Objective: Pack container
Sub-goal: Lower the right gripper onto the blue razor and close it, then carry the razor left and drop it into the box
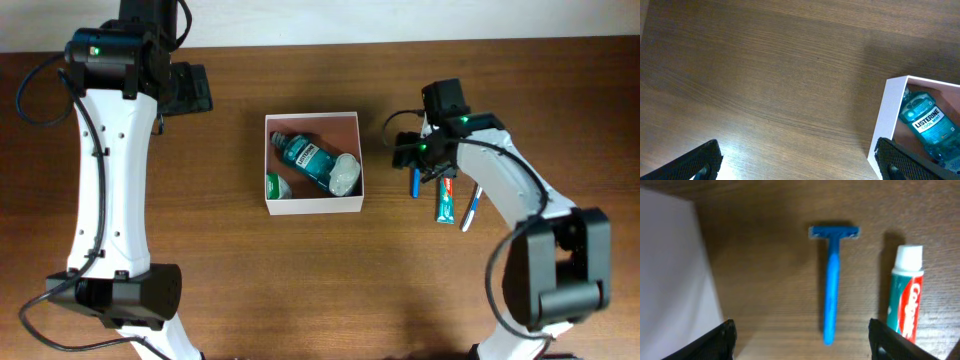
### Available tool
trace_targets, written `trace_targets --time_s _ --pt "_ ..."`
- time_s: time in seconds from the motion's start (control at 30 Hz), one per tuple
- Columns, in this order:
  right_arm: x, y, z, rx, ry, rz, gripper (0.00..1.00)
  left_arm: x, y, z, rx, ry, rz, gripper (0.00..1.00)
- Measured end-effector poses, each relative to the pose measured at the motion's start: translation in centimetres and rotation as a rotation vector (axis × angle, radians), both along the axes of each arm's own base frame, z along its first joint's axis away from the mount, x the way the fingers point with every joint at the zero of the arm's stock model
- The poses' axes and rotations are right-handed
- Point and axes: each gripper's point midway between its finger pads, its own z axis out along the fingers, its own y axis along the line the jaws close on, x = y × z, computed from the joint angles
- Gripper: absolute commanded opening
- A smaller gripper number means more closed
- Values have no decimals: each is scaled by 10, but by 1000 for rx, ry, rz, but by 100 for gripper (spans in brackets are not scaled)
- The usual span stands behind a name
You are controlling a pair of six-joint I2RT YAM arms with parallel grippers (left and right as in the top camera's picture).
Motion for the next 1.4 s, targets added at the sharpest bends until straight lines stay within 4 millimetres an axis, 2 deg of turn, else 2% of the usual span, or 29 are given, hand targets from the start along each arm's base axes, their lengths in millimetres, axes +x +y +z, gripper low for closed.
trace_targets --time_s 0.17,0.4,0.43,0.67,0.8,0.9,1.0,1.03,1.07,1.1,1.2,1.3,1.4 --pt "11 -6 -39 -42 31 -38 71 0 0 0 0 0 0 100" --pt "10 -10 -61 -65 69 -47 39 0 0 0 0 0 0 100" --pt "10 -11 -62 -73 69 -49 31 0 0 0 0 0 0 100" --pt "11 -13 -63 -80 71 -57 4 0 0 0 0 0 0 100" --pt "0 -21 -60 -127 128 -58 4 0 0 0 0 0 0 100" --pt "-2 -23 -46 -147 157 -49 4 0 0 0 0 0 0 100" --pt "7 -21 -14 -153 159 -16 4 0 0 0 1 0 0 100" --pt "9 -20 -9 -153 153 -9 4 0 0 0 0 0 0 100" --pt "15 -15 11 -146 137 23 4 0 0 0 0 0 0 100" --pt "20 -11 22 -139 120 42 4 0 0 0 0 0 0 100" --pt "32 9 60 -123 45 123 4 0 0 0 0 0 0 100" --pt "40 39 92 -111 -38 214 4 0 0 0 0 0 0 100" --pt "41 73 110 -102 -115 343 4 0 0 0 0 0 0 100"
